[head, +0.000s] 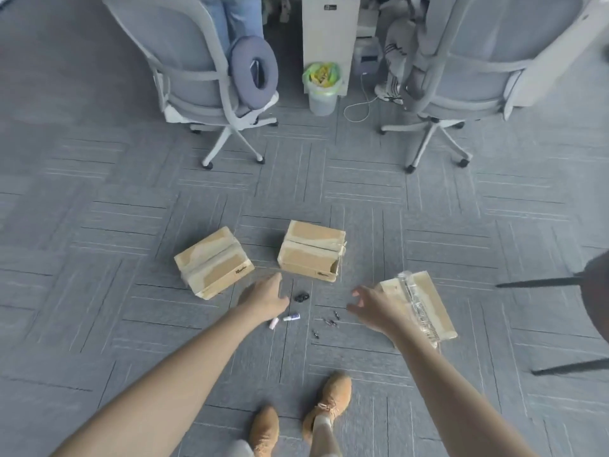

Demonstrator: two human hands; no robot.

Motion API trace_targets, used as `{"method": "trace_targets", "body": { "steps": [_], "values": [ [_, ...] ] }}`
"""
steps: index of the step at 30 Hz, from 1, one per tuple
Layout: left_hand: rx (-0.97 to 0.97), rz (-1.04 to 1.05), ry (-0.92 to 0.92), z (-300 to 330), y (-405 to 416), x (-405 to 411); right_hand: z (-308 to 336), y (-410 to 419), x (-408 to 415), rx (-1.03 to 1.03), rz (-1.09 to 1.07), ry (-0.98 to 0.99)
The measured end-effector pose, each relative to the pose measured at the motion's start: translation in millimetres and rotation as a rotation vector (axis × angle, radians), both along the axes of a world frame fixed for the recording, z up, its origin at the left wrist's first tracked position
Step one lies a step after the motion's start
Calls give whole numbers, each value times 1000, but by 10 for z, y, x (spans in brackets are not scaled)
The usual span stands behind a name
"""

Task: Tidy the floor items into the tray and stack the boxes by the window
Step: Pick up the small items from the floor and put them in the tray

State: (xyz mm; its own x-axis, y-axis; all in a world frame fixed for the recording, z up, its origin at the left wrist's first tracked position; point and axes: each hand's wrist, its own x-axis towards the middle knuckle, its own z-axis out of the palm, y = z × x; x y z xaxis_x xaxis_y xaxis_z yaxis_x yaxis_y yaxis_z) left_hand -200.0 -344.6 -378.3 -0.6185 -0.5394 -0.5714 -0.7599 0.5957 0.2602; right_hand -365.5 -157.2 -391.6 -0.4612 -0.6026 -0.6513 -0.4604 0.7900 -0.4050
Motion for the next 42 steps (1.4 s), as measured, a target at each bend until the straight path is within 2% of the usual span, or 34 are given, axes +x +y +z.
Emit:
{"method": "trace_targets", "body": {
  "steps": [5, 9, 15, 19, 22, 27, 32, 37, 42],
  "values": [
    [27, 49, -78, -631, -58, -339, -757, -116, -475, 20, -19, -78],
    [66, 109, -125, -1418, -155, -484, -1539, -178, -703, 72, -55, -129],
    [108, 119, -205, -2955, -302, -474, -3000, -261, -748, 173, -65, -193],
    [175, 209, -217, -4098, -276, -346, -4082, -272, -598, 229, -87, -225],
    [203, 184, -239, -4967, -200, -222, -4907, -260, -446, 292, -137, -251],
    [113, 83, -283, -6180, -276, 19, -6162, -341, -220, 317, -189, -154],
    [16, 113, -249, -7172, -570, 187, -7188, -460, -198, 322, -289, -83],
    [3, 76, -240, -7778, -737, 233, -7675, -565, -284, 402, -297, -7],
    [-31, 3, -274, -8094, -781, 320, -7927, -545, -54, 411, -174, 113]
  ]
}}
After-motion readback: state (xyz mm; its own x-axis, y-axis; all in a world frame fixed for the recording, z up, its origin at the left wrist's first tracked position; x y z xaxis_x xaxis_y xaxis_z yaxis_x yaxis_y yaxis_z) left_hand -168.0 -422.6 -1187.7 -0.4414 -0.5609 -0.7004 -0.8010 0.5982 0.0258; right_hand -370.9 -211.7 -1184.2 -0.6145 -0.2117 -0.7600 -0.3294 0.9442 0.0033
